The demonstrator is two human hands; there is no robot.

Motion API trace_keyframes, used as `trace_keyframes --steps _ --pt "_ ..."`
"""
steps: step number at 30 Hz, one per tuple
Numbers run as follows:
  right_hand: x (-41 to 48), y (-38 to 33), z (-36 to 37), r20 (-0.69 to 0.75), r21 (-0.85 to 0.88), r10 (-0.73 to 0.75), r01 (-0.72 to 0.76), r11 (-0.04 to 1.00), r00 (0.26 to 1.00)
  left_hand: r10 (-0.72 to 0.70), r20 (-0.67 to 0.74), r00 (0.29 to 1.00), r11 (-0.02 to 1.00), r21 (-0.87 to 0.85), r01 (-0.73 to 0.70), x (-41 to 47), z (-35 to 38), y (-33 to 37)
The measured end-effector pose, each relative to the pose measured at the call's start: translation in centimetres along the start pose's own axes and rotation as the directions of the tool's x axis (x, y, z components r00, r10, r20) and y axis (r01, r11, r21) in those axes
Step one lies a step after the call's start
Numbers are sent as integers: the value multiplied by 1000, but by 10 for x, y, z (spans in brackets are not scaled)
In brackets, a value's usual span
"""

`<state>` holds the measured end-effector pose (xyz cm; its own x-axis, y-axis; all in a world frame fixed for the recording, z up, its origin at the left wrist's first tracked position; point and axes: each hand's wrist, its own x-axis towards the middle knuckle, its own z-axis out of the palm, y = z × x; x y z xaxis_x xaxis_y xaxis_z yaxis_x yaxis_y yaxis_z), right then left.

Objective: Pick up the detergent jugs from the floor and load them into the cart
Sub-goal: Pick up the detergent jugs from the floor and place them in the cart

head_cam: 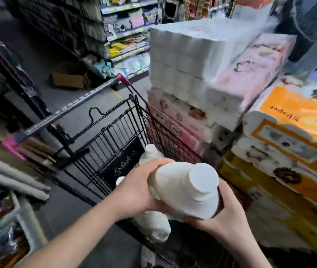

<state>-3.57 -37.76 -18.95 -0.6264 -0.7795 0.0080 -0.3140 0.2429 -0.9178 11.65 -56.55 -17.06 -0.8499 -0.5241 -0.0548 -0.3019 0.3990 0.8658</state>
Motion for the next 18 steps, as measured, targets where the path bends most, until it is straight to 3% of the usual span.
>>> trace_keyframes --steps 12,18 --pt "64 1 7 -190 -100 10 -30 995 982 110 204 973 994 5 -114 123 -14 -29" --pt "95 29 23 -250 -84 154 -180 980 956 163 283 945 976 97 -197 178 -9 -60"
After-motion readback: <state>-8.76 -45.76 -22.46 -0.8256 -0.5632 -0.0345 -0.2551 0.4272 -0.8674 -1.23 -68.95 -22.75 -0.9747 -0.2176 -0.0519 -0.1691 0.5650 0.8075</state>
